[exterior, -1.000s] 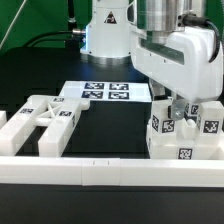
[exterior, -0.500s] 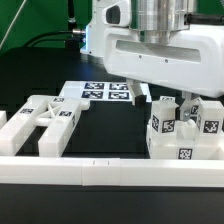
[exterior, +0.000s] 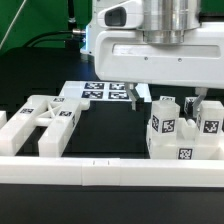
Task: Assemble chair
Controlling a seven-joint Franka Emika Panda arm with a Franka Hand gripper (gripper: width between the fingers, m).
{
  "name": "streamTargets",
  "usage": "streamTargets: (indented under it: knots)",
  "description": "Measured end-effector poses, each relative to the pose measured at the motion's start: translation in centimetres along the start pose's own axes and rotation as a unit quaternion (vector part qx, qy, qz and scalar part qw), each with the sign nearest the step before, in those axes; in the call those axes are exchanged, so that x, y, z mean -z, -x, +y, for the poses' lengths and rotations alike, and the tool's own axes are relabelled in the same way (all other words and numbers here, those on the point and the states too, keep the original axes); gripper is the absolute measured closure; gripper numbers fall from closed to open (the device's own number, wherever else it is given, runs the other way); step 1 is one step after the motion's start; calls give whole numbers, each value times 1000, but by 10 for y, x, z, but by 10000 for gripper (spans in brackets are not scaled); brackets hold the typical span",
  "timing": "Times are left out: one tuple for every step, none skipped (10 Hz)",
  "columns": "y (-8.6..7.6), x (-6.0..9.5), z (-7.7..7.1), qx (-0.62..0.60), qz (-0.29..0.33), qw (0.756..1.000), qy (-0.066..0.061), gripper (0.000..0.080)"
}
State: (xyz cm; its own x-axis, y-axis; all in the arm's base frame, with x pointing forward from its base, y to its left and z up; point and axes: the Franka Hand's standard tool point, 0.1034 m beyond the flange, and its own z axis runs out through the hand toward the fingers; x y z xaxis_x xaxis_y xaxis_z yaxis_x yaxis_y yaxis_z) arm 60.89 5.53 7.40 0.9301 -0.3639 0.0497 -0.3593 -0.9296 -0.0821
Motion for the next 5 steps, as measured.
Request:
streamTargets:
  knots:
    - [1, -1, 0, 37, -1, 999, 2, 151]
    - [2, -2, 0, 52, 0, 999, 5, 151]
    - [2, -3, 2, 90, 0, 996, 6, 151]
    - [2, -2, 2, 106, 0, 994, 6, 151]
    - [1, -2, 3, 157, 1, 988, 11, 151]
